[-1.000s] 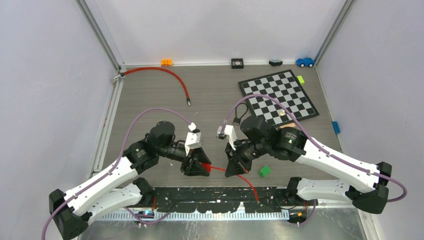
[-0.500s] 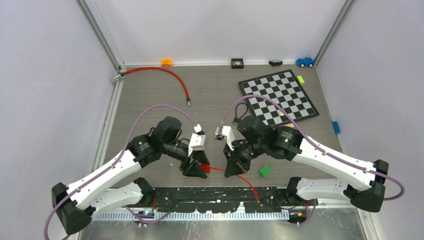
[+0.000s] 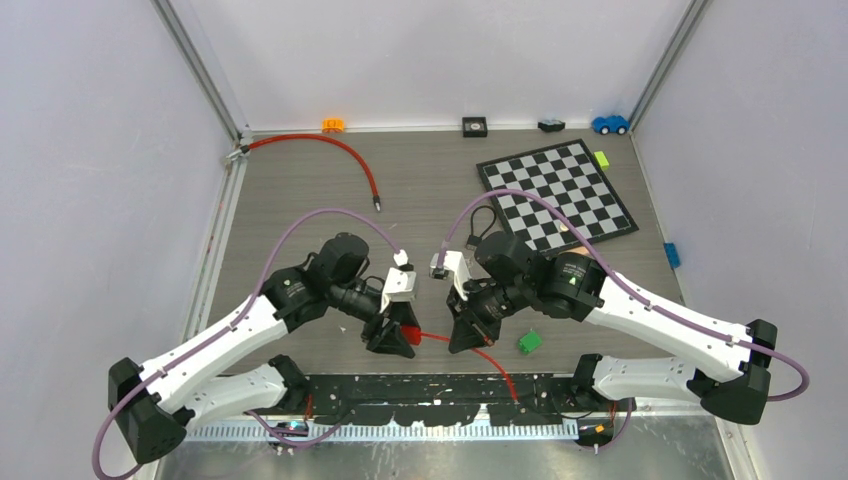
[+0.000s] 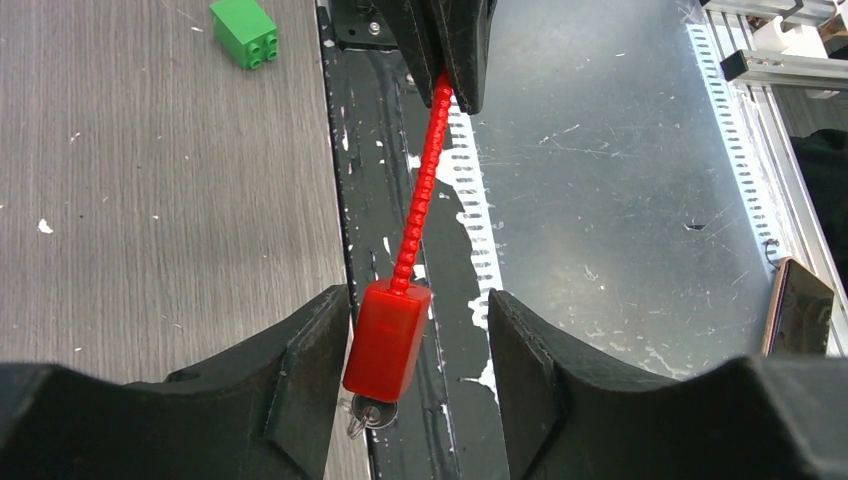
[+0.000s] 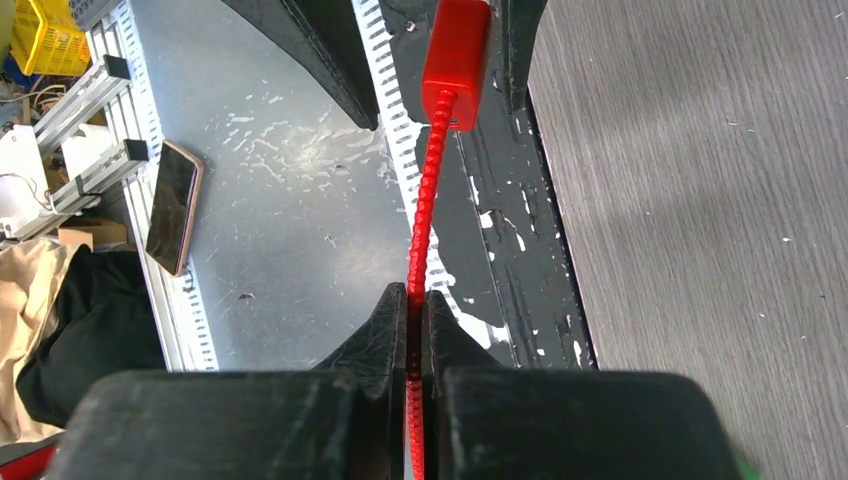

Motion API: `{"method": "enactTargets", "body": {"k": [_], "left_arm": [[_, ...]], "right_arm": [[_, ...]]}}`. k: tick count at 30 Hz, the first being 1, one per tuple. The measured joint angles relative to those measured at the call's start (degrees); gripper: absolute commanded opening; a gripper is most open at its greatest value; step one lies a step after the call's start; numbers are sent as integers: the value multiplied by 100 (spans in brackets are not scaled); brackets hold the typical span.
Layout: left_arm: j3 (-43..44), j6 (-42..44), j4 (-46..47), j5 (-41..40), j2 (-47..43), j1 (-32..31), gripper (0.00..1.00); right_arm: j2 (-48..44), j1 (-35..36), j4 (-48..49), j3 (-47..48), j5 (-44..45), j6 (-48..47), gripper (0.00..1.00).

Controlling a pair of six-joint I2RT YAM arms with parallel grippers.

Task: Lock with the key
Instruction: Pick up the lock from the center of the board.

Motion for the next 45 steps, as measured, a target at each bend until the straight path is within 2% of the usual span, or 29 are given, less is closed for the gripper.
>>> {"method": "enactTargets", "body": {"k": [13, 15, 17, 18, 22, 29, 32, 37, 45], "left_arm": [[28, -2, 22, -4, 98, -31, 36], [28, -4, 22, -2, 98, -31, 26], [28, -7, 20, 9, 111, -33, 4], [28, -2, 11, 15, 129, -35, 0], [116, 15, -125, 24, 293, -46, 0], [293, 4, -247, -229, 376, -57, 0], [254, -179, -28, -494, 225, -59, 0], [52, -459, 337, -946, -269, -57, 0], [37, -415, 175, -1104, -487, -57, 0]], "right_arm": [[0, 0, 42, 0, 85, 42, 1], [0, 0, 39, 0, 87, 44, 1], [0, 0, 42, 0, 87, 46, 1], [0, 0, 42, 0, 94, 46, 1], [-2, 0, 33, 0, 140, 76, 4], [-289, 11, 166, -24, 750, 247, 40], [-732, 9, 402, -162, 1113, 302, 49], [-1303, 9, 461, -238, 1589, 308, 55], [-1392, 9, 20, -240, 1902, 57, 56]]}}
